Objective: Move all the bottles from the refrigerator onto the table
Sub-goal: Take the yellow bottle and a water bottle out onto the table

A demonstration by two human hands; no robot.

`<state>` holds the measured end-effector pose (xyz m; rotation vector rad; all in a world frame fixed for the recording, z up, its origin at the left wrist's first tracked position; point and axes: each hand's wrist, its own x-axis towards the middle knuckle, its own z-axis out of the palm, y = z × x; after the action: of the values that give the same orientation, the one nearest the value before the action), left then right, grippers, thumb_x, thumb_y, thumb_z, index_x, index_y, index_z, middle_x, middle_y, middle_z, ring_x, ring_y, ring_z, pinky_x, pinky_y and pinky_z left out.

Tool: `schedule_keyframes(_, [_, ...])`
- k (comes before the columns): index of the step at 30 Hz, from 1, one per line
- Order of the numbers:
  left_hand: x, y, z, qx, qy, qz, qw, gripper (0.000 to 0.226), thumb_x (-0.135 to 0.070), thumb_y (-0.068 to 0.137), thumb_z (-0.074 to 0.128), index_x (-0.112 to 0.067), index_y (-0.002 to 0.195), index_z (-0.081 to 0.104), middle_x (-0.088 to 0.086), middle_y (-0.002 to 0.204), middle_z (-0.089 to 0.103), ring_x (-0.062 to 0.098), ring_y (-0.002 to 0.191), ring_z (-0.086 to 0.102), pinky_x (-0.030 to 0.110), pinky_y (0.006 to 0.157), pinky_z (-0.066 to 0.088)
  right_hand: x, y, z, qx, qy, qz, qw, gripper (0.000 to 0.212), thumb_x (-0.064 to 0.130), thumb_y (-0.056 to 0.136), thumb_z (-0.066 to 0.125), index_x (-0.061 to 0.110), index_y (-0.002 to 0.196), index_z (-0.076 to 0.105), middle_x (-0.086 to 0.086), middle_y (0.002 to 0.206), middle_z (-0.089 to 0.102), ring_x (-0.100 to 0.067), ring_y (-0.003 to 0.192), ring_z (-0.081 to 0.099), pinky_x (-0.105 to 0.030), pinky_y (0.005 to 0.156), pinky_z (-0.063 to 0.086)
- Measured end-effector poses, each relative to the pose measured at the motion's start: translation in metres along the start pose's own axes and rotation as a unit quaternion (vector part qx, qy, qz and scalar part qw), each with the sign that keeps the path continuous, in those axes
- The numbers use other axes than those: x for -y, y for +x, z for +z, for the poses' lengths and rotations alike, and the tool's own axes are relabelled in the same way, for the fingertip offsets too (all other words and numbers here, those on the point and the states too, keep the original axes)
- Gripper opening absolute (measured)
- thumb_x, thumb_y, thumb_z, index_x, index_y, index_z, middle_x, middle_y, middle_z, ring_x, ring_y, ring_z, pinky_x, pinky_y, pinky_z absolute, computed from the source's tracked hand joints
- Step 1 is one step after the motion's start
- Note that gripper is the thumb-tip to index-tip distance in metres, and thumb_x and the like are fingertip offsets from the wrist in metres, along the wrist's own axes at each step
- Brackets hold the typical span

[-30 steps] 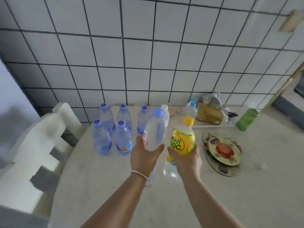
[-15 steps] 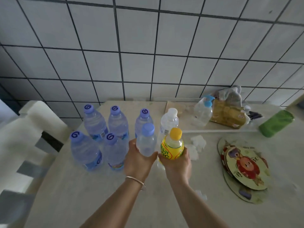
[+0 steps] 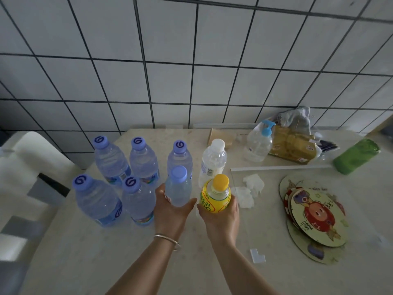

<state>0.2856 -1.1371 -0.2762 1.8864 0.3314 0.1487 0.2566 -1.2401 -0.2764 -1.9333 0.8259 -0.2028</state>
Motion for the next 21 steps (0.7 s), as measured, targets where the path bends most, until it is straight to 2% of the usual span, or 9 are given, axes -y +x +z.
schedule_keyframes(2, [-0.001, 0.0, 0.0, 0.02, -0.004, -0.008, 1.0, 0.07, -0.008, 0.055, 0.089, -0.016, 0.105, 0.04, 0.001, 0.1, 0.054, 0.015, 0.093, 0.054, 0.016, 0.075, 0.035, -0.001, 0.0, -0.003, 0.025, -0.006, -0.006, 1.0, 0.068, 0.025, 0.057, 0.084, 0.02, 0.115, 0.049, 0.002, 0.113, 0.056, -0.021, 0.108, 0.054, -0.034, 0.085, 0.045])
schedule_keyframes(4, [0.0, -0.005, -0.003, 0.047, 0.004, -0.02, 0.999, 0.072, -0.007, 0.055, 0.088, -0.004, 0.113, 0.045, 0.005, 0.104, 0.054, 0.018, 0.099, 0.054, 0.015, 0.076, 0.033, -0.006, -0.003, -0.01, 0.046, -0.024, -0.002, 0.999, 0.078, 0.021, 0.058, 0.085, 0.016, 0.125, 0.046, -0.001, 0.123, 0.054, -0.023, 0.118, 0.05, -0.034, 0.092, 0.044])
schedule_keyframes(6, [0.0, -0.017, -0.009, 0.053, 0.014, -0.027, 0.998, 0.076, -0.022, 0.051, 0.085, 0.003, 0.114, 0.049, 0.012, 0.107, 0.058, 0.027, 0.104, 0.057, 0.017, 0.076, 0.034, -0.01, -0.013, -0.021, 0.052, -0.052, 0.018, 0.997, 0.085, 0.02, 0.063, 0.082, 0.012, 0.136, 0.038, -0.006, 0.131, 0.048, -0.025, 0.126, 0.043, -0.034, 0.102, 0.038])
schedule_keyframes(8, [-0.007, -0.033, -0.018, 0.036, 0.017, -0.042, 0.998, 0.081, -0.041, 0.045, 0.071, 0.002, 0.112, 0.052, 0.015, 0.105, 0.06, 0.033, 0.104, 0.057, 0.019, 0.075, 0.032, -0.011, -0.026, -0.035, 0.04, -0.065, 0.026, 0.997, 0.083, 0.022, 0.069, 0.079, 0.01, 0.138, 0.035, -0.008, 0.133, 0.047, -0.025, 0.127, 0.041, -0.031, 0.103, 0.033])
schedule_keyframes(11, [-0.023, -0.059, -0.035, 0.026, 0.0, -0.05, 0.998, 0.093, -0.043, 0.045, 0.061, 0.004, 0.124, 0.048, 0.004, 0.105, 0.059, 0.026, 0.104, 0.054, 0.02, 0.078, 0.03, -0.002, -0.048, -0.059, 0.03, -0.06, 0.011, 0.998, 0.077, 0.026, 0.073, 0.074, 0.011, 0.138, 0.035, -0.008, 0.135, 0.046, -0.025, 0.128, 0.039, -0.03, 0.103, 0.031])
schedule_keyframes(13, [-0.035, -0.074, -0.049, 0.021, -0.004, -0.026, 0.999, 0.1, -0.052, 0.04, 0.056, -0.001, 0.125, 0.05, 0.005, 0.114, 0.059, 0.026, 0.114, 0.053, 0.025, 0.088, 0.037, 0.007, -0.066, -0.077, 0.032, -0.047, -0.016, 0.998, 0.077, 0.028, 0.074, 0.073, 0.012, 0.139, 0.034, -0.007, 0.137, 0.044, -0.024, 0.13, 0.038, -0.03, 0.103, 0.03])
schedule_keyframes(14, [-0.042, -0.084, -0.057, 0.019, -0.003, -0.015, 1.0, 0.096, -0.052, 0.04, 0.057, -0.003, 0.123, 0.051, 0.004, 0.114, 0.058, 0.026, 0.116, 0.053, 0.028, 0.091, 0.039, 0.012, -0.077, -0.086, 0.034, -0.036, -0.035, 0.998, 0.077, 0.029, 0.074, 0.073, 0.013, 0.139, 0.035, -0.006, 0.138, 0.044, -0.024, 0.13, 0.038, -0.03, 0.103, 0.03])
schedule_keyframes(17, [-0.064, -0.12, -0.086, 0.009, -0.001, 0.023, 1.0, 0.074, -0.036, 0.051, 0.067, -0.006, 0.117, 0.055, -0.001, 0.105, 0.055, 0.024, 0.11, 0.056, 0.027, 0.088, 0.039, 0.025, -0.116, -0.117, 0.049, -0.013, -0.1, 0.994, 0.074, 0.033, 0.075, 0.072, 0.016, 0.137, 0.037, -0.002, 0.14, 0.043, -0.021, 0.131, 0.038, -0.029, 0.102, 0.03])
schedule_keyframes(21, [-0.076, -0.191, -0.133, -0.028, 0.002, 0.092, 0.995, 0.061, -0.015, 0.066, 0.081, -0.006, 0.12, 0.054, 0.0, 0.11, 0.054, 0.022, 0.108, 0.055, 0.024, 0.087, 0.038, 0.028, -0.182, -0.154, 0.076, 0.0, -0.175, 0.982, 0.072, 0.036, 0.076, 0.071, 0.015, 0.136, 0.038, -0.003, 0.138, 0.044, -0.021, 0.131, 0.037, -0.026, 0.101, 0.028])
